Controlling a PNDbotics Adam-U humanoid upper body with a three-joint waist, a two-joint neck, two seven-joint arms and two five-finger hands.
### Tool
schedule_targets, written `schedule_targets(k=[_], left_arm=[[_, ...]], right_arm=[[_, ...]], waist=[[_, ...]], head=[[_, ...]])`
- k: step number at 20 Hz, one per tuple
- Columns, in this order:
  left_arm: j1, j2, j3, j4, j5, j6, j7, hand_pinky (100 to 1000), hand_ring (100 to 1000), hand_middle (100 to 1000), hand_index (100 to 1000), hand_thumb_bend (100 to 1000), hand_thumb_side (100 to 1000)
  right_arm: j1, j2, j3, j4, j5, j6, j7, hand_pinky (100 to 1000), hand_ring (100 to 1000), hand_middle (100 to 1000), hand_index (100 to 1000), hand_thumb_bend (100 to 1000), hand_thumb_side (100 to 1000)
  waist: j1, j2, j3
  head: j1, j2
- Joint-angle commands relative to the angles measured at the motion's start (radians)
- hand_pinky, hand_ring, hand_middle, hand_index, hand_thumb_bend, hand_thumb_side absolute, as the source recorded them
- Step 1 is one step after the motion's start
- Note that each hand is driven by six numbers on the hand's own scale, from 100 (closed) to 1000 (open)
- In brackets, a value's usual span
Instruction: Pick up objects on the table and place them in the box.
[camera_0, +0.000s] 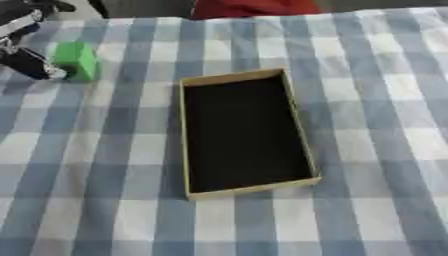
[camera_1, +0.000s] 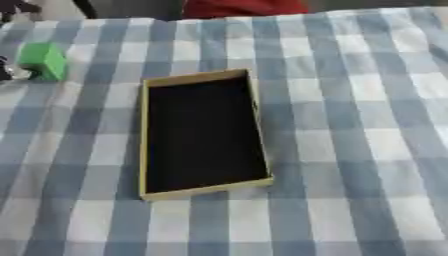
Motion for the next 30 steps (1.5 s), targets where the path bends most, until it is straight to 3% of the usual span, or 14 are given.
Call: schedule_targets(k=[1,9,17,27,30], left_arm=[[-0.020,0.021,0.005,0.004,-0.011,-0.002,-0.044,873,988,923,965,448,100],[-0.018,0.019,0.012,0.005,-0.016,0.006,-0.095,821,932,889,935,385,100],[-0.017,0.020,0.017,0.004,0.000,0.038,-0.050,717,825,769,866,211,100],[-0.014,0.019,0.004,-0.014,-0.006,0.053,-0.010,659,761,711,821,195,100],[-0.010,0.020,-0.017,-0.051,-0.003,0.033,-0.020,648,746,702,814,205,100]], right_arm=[[-0.011,-0.029,-0.006,-0.016,-0.006,-0.005,-0.004,784,739,745,792,100,1000],[-0.011,-0.027,-0.006,-0.016,-0.009,-0.008,-0.008,784,739,744,792,100,1000],[-0.009,-0.027,-0.007,-0.016,-0.010,-0.006,-0.008,785,739,744,792,100,1000],[-0.006,-0.027,-0.008,-0.016,-0.010,-0.007,-0.007,785,739,744,793,100,1000],[0.004,-0.026,-0.010,-0.016,-0.010,-0.005,-0.008,785,740,745,793,100,1000]], waist=[[0.001,-0.023,-0.003],[0.002,-0.020,-0.009],[-0.002,-0.020,-0.010],[-0.003,-0.025,-0.007],[-0.004,-0.039,0.003]], head=[[0.007,-0.018],[0.015,-0.024],[0.020,-0.024],[0.020,-0.016],[0.016,0.006]])
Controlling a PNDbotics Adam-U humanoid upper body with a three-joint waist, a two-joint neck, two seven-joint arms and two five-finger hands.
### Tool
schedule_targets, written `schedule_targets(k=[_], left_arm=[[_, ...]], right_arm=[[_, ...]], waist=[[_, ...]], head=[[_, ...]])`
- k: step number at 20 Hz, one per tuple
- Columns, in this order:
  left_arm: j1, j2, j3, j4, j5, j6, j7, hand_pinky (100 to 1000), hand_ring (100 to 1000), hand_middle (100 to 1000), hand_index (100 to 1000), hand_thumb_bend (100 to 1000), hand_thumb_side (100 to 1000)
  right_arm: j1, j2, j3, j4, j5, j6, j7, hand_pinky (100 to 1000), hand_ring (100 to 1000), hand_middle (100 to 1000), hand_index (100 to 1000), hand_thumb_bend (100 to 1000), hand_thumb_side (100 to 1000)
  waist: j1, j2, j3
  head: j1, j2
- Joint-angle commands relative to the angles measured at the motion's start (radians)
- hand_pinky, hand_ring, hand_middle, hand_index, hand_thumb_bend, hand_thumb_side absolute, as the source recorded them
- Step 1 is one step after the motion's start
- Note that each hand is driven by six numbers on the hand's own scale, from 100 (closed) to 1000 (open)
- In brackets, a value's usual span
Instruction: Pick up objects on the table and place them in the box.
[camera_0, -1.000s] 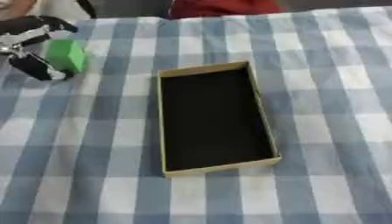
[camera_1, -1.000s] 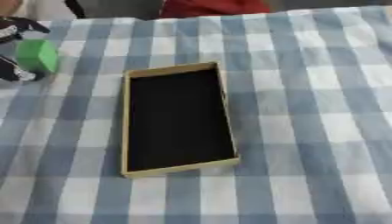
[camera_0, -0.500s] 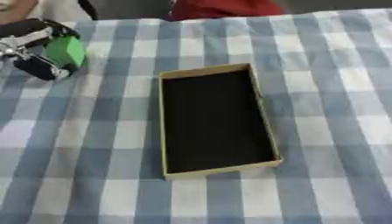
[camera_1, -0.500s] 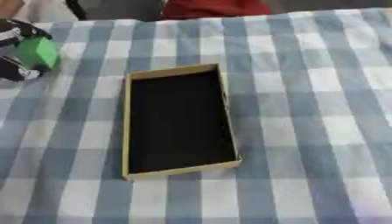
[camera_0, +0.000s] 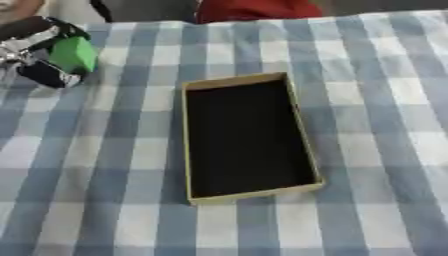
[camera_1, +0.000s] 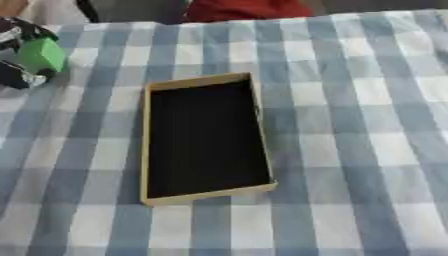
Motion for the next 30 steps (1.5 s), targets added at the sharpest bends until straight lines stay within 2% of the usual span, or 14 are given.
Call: schedule_targets(k=[1,8,18,24,30], left_arm=[[-0.009,0.030,-0.017,-0.062,0.006,-0.019,-0.009,647,745,702,814,206,100],[0.021,0.041,-0.076,-0.214,0.058,-0.035,-0.048,636,728,708,818,204,100],[0.064,0.040,-0.163,-0.414,0.175,-0.036,-0.122,647,722,718,826,191,100],[0.083,0.014,-0.216,-0.560,0.246,-0.018,-0.165,654,727,725,832,180,100],[0.093,-0.044,-0.269,-0.723,0.329,0.003,-0.214,658,729,725,834,162,100]], right_arm=[[0.003,-0.025,-0.011,-0.016,-0.002,0.001,-0.002,785,740,745,793,100,1000],[0.022,-0.017,-0.014,-0.016,0.001,0.002,-0.002,786,741,746,794,100,1000],[0.045,0.000,-0.018,-0.016,0.005,0.002,-0.002,787,742,748,795,100,1000],[0.058,0.012,-0.019,-0.016,0.010,0.002,-0.003,787,743,750,796,100,1000],[0.069,0.020,-0.021,-0.016,0.015,0.002,-0.004,787,744,751,796,100,1000]], waist=[[-0.003,-0.047,0.008],[-0.011,-0.088,0.028],[-0.022,-0.148,0.051],[-0.023,-0.188,0.061],[-0.015,-0.223,0.067]], head=[[-0.003,0.020],[-0.050,0.091],[-0.094,0.159],[-0.103,0.190],[-0.110,0.226]])
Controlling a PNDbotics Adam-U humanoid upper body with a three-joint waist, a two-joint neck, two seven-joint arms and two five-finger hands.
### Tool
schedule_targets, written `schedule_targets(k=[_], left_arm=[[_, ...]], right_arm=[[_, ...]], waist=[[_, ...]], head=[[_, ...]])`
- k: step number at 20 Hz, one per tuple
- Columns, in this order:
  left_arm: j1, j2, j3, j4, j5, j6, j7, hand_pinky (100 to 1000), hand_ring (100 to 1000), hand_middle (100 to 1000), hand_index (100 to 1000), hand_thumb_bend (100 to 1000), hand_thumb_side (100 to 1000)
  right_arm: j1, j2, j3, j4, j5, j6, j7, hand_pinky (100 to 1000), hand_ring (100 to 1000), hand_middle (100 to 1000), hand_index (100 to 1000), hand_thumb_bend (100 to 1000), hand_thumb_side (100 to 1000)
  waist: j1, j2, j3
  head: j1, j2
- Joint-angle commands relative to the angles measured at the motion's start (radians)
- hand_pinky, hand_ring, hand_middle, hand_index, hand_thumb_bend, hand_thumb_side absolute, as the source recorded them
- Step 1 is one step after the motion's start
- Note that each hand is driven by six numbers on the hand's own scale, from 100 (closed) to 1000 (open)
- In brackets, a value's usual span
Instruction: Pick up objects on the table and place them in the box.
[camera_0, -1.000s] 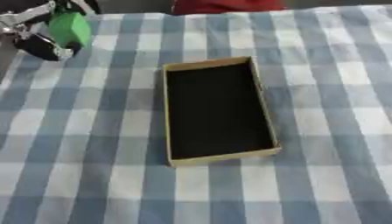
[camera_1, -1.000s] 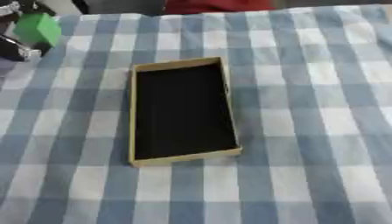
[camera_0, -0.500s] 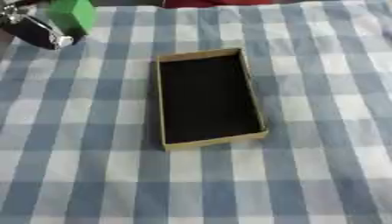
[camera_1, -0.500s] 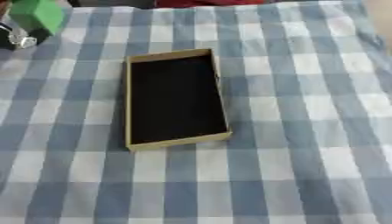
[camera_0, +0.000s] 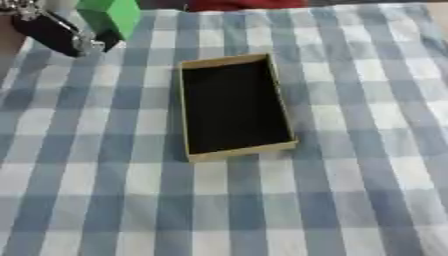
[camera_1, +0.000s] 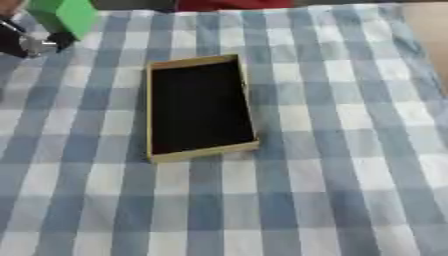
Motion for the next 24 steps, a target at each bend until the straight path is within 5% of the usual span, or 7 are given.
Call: schedule_targets(k=[1,12,24], left_arm=[[-0.011,-0.019,-0.011,-0.085,0.038,0.012,-0.025,658,728,725,833,160,100],[0.004,-0.170,-0.069,-0.130,-0.072,-0.021,-0.062,655,735,729,828,195,100],[0.073,-0.267,-0.100,-0.046,-0.324,-0.098,0.008,660,746,740,825,256,100]], right_arm=[[-0.004,-0.012,-0.015,-0.016,0.008,0.001,-0.002,787,744,751,796,100,1000],[0.013,-0.005,-0.023,-0.016,0.016,0.006,-0.009,787,743,751,796,100,1000],[0.024,0.004,-0.031,-0.016,0.016,0.011,-0.023,785,741,750,795,100,1000]], waist=[[0.002,-0.035,0.002],[-0.003,-0.056,0.012],[-0.011,-0.047,0.020]], head=[[-0.006,0.022],[-0.034,0.047],[-0.018,0.017]])
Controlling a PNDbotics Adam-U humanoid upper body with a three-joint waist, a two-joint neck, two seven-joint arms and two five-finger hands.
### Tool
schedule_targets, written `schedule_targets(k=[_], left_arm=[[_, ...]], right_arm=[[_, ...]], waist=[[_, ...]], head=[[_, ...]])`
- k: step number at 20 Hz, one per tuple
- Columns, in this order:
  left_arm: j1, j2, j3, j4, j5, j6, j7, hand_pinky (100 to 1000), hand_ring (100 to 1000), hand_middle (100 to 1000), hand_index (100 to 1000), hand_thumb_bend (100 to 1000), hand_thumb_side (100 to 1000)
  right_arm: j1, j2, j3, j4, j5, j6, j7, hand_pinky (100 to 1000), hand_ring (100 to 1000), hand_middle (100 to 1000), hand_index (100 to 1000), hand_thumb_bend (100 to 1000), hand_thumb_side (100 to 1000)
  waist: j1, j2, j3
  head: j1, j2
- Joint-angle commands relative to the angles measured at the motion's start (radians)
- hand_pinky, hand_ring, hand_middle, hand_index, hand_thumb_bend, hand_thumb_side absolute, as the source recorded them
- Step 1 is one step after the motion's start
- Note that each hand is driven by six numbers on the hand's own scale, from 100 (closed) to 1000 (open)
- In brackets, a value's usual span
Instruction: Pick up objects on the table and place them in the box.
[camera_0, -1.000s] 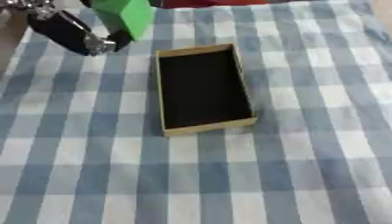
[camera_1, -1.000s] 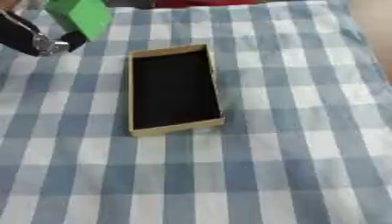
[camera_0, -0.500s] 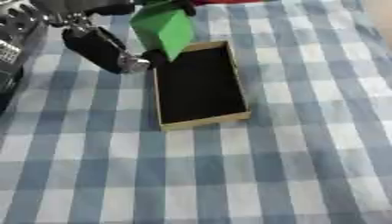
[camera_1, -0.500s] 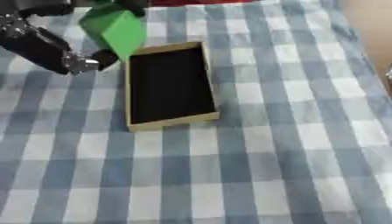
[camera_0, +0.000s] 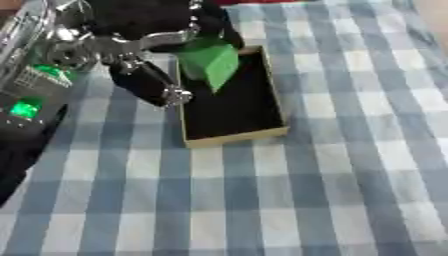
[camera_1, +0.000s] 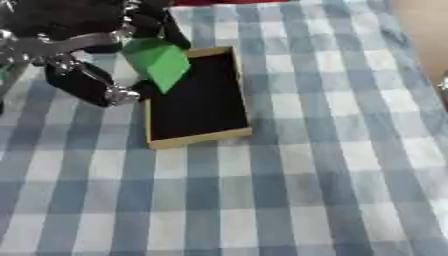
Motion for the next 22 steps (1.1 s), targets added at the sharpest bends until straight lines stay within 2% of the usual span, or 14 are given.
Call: schedule_targets(k=[1,8,15,22], left_arm=[[-0.003,-0.008,0.000,0.023,-0.068,-0.017,0.029,660,747,741,825,263,100],[0.011,-0.042,-0.011,0.094,-0.159,-0.036,0.077,660,747,742,826,267,100],[0.022,-0.080,0.002,0.173,-0.231,-0.011,0.144,661,746,741,829,240,100],[0.007,-0.102,0.011,0.189,-0.238,0.003,0.183,662,744,739,831,213,100]], right_arm=[[-0.003,-0.013,-0.013,-0.016,0.006,0.000,-0.006,785,741,750,795,100,1000],[0.001,-0.006,-0.014,-0.016,0.003,0.002,-0.009,784,740,749,793,100,1000],[0.002,-0.002,-0.015,-0.016,0.000,0.005,-0.011,784,739,749,793,100,1000],[0.001,0.001,-0.012,-0.016,-0.003,0.005,-0.009,783,738,748,791,100,1000]], waist=[[-0.003,-0.017,0.000],[-0.006,-0.014,-0.001],[-0.014,-0.007,-0.004],[-0.018,-0.002,-0.003]], head=[[0.008,-0.014],[0.018,-0.026],[0.029,-0.040],[0.038,-0.046]])
